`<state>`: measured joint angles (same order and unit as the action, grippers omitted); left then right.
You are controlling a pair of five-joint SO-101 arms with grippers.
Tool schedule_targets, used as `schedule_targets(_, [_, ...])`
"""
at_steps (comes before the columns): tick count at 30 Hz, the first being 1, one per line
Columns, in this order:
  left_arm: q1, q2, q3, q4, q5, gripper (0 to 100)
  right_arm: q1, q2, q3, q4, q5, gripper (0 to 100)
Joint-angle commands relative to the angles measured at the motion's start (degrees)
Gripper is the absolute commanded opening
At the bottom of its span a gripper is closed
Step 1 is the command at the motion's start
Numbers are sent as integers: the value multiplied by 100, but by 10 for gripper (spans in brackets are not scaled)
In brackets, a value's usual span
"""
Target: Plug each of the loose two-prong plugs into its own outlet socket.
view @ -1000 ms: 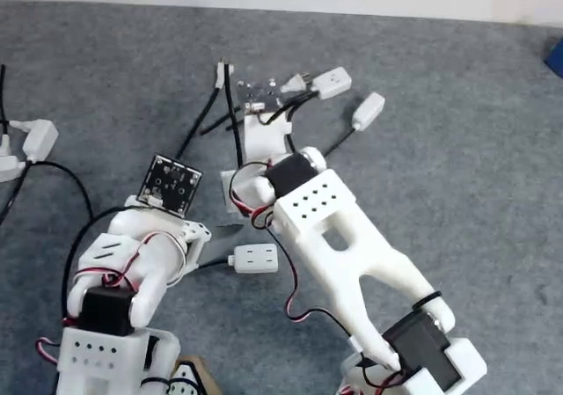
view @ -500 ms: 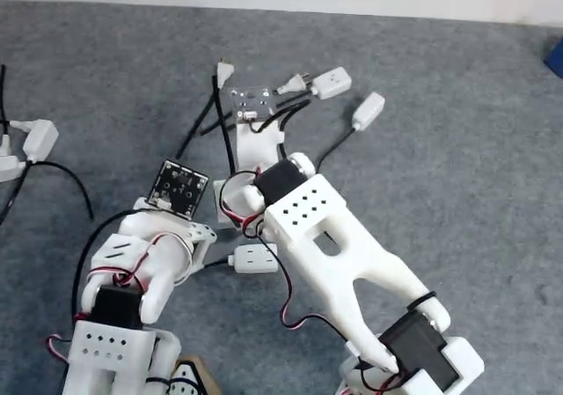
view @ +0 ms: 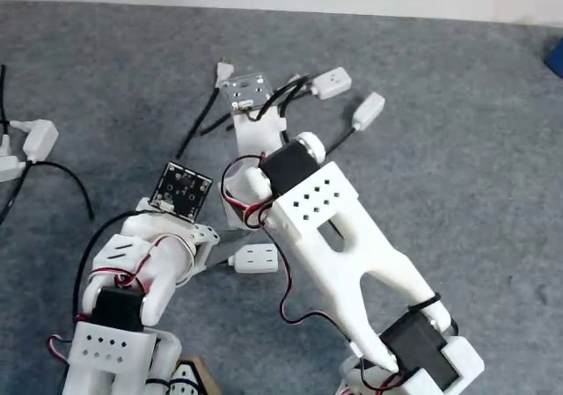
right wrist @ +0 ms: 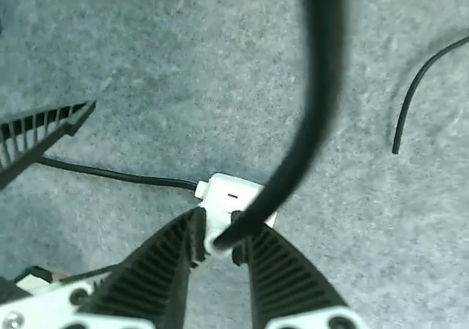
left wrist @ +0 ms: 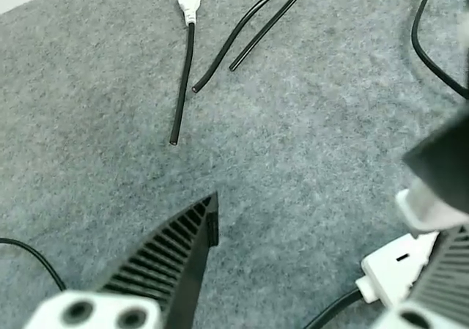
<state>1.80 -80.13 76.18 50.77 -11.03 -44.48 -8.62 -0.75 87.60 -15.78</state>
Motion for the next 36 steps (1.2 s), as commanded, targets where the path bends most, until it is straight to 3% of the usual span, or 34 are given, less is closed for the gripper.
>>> schedule_targets(1, [-154,-48,-22,-141,9,415,4,-110,13,154,264,5])
schedule_targets(11, [-330,-57,66,-185,9,415,4,-110,444,154,545,5])
schedule_targets(28, [-391,-101,101,-264,9,415,690,-119,426,-22,668,5])
schedule_targets(36, [-1068,-110,154,-299,9,415,857,-207,778,-725,440,5])
